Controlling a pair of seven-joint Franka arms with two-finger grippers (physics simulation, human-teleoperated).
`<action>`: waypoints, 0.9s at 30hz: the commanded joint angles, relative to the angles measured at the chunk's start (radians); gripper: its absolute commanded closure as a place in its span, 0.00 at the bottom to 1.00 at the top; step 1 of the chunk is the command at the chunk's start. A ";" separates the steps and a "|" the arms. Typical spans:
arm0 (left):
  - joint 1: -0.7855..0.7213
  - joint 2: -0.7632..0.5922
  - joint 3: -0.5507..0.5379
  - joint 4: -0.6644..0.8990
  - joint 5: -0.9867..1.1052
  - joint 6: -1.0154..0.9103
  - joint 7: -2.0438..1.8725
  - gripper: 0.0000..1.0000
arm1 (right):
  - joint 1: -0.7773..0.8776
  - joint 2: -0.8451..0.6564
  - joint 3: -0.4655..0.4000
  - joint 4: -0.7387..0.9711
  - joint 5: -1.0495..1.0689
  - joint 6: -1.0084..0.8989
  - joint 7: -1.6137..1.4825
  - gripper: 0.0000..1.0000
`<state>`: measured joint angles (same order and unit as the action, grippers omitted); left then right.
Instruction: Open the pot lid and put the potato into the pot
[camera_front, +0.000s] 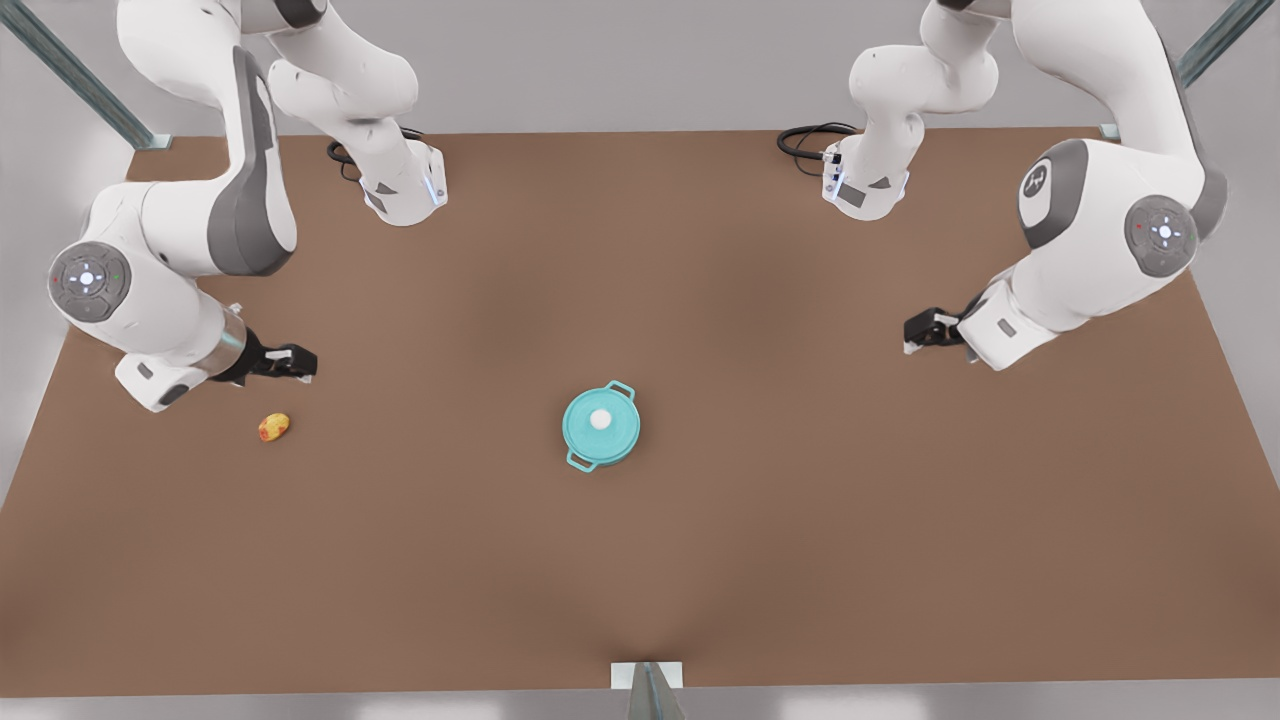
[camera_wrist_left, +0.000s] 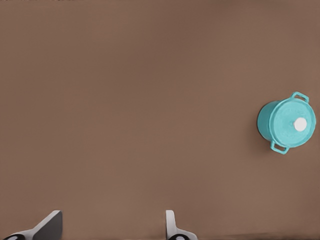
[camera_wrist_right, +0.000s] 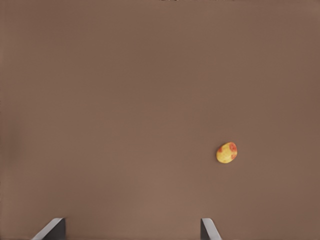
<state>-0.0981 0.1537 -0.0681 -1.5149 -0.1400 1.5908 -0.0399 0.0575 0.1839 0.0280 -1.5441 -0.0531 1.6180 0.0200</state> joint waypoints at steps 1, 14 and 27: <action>0.021 0.000 -0.004 0.001 -0.004 0.024 -0.098 0.00 | -0.002 0.002 0.000 0.001 -0.016 0.020 0.037 0.00; -0.578 0.584 -0.055 0.504 0.184 0.268 -1.031 0.00 | -0.126 -0.077 -0.072 -0.338 0.022 0.368 0.089 0.00; -0.638 0.808 -0.052 0.495 0.373 0.632 -1.117 0.00 | -0.174 0.141 -0.160 -0.449 0.022 0.840 0.319 0.00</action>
<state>-0.7339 0.9561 -0.1196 -1.0192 0.1935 2.1388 -0.7749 -0.1147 0.3209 -0.1306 -1.9938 -0.0323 2.3275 0.1852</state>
